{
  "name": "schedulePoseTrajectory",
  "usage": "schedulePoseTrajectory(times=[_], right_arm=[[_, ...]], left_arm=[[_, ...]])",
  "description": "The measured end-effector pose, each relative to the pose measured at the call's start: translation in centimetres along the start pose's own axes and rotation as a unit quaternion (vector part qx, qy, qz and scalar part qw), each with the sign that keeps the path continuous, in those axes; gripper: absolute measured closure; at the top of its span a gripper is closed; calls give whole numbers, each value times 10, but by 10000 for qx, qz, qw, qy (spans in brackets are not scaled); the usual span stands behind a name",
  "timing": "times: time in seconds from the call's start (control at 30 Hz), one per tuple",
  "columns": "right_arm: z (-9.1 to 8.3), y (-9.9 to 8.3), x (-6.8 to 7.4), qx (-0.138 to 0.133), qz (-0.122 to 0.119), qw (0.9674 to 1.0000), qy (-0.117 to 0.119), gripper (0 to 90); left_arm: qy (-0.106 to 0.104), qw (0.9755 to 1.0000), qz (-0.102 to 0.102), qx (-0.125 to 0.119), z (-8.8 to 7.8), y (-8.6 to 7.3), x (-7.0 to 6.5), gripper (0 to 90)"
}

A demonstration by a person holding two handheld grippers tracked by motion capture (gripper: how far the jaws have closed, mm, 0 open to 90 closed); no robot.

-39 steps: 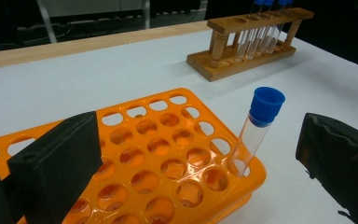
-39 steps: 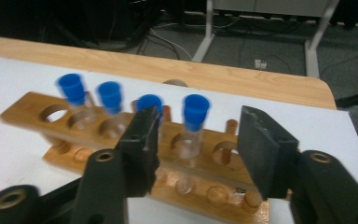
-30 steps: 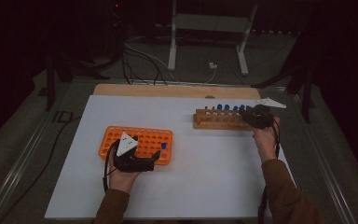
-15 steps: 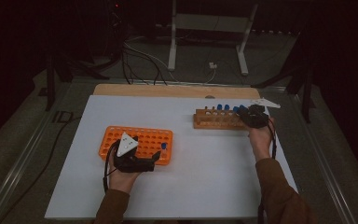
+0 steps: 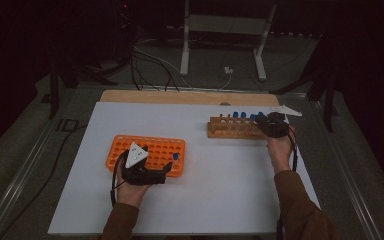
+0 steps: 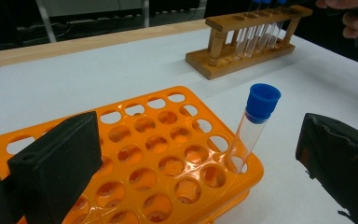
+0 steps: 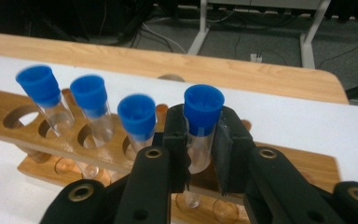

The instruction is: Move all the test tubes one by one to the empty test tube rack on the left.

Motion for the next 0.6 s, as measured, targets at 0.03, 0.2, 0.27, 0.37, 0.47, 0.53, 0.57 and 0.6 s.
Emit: schedulePoseTrajectory(times=[0.03,0.2,0.27,0.37,0.47,0.53,0.57,0.6], right_arm=[[-2,2,0,-21,2,10000,15,772],[-10,9,1,-145,-50,9999,46,772],[-12,12,1,-183,-59,9998,58,773],[-16,16,2,-237,-82,9997,65,773],[-20,21,3,-303,-110,9994,97,773],[-23,24,4,-329,-129,9993,107,773],[-25,27,5,-363,-149,9992,119,773],[-27,29,6,-394,-165,9990,128,773]], left_arm=[[1,10000,0,1,0,0,0,8],[-7,10000,14,7,1,0,-1,8],[-2,10000,16,5,0,0,-1,8],[3,10000,18,20,0,-1,-1,8],[-4,10000,18,18,0,-1,-1,8],[-10,10000,25,26,1,-1,-1,8],[-11,10000,25,27,1,-1,-1,8],[-14,10000,28,31,1,-1,-1,8]])
Point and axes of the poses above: each handheld gripper's, and its own axes: z roughly forward along the jaws, y roughly out of its top, x roughly to its left, the point moved 3 cm from there along z, roughly forward along the jaws, and after that the axes turned 5 degrees about z, right-handed, at the moved point
